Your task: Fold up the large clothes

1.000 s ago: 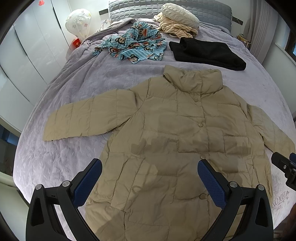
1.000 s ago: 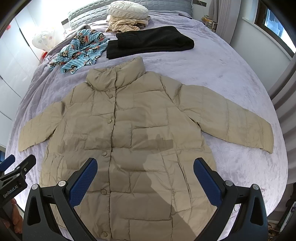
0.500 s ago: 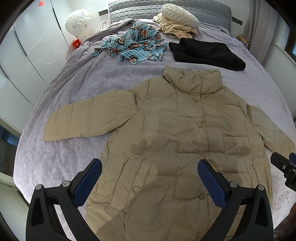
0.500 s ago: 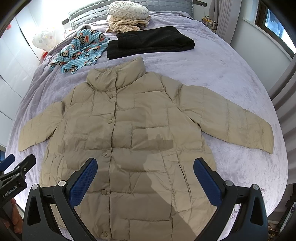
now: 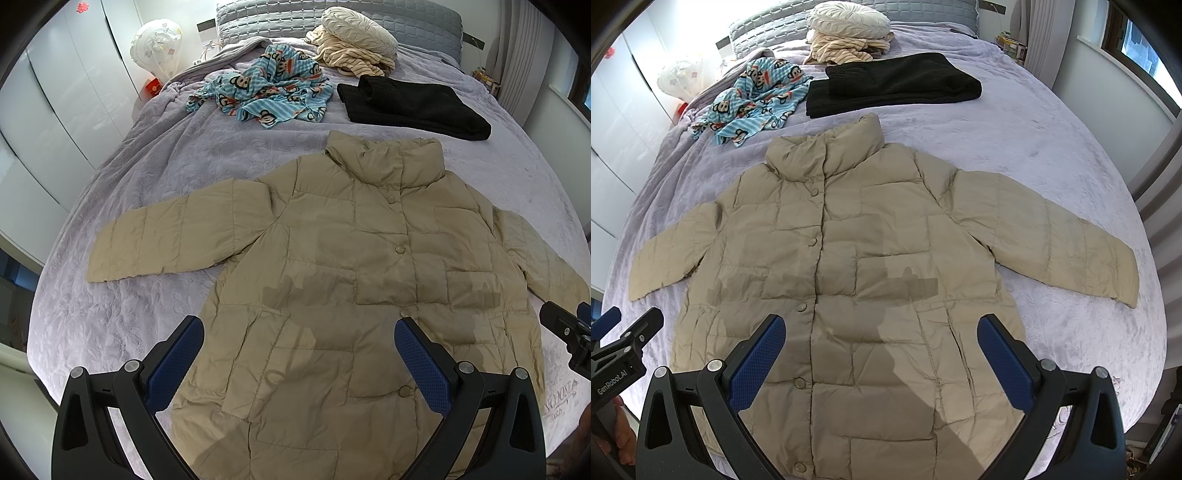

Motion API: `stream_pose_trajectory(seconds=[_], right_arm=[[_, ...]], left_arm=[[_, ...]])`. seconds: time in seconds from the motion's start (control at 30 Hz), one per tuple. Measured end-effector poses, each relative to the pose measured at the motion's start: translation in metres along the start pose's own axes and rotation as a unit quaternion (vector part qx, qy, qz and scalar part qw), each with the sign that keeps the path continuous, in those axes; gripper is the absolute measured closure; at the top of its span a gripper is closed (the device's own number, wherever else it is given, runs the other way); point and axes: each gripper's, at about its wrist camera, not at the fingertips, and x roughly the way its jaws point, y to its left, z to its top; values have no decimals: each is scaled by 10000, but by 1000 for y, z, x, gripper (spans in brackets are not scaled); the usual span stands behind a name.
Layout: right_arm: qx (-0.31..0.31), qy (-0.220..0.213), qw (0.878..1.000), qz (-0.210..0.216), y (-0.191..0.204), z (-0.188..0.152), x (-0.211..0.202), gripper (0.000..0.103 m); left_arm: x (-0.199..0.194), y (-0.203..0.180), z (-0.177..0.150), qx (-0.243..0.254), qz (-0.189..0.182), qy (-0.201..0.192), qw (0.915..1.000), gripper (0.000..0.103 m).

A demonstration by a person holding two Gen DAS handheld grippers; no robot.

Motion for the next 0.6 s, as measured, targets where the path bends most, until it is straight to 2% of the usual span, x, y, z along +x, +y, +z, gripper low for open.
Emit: stream_pose_trajectory(seconds=[0.6], right_arm=[[-21, 25, 10000, 7, 3, 1, 0, 0]], left_arm=[[2, 6, -3, -32, 0, 55, 10000, 0]])
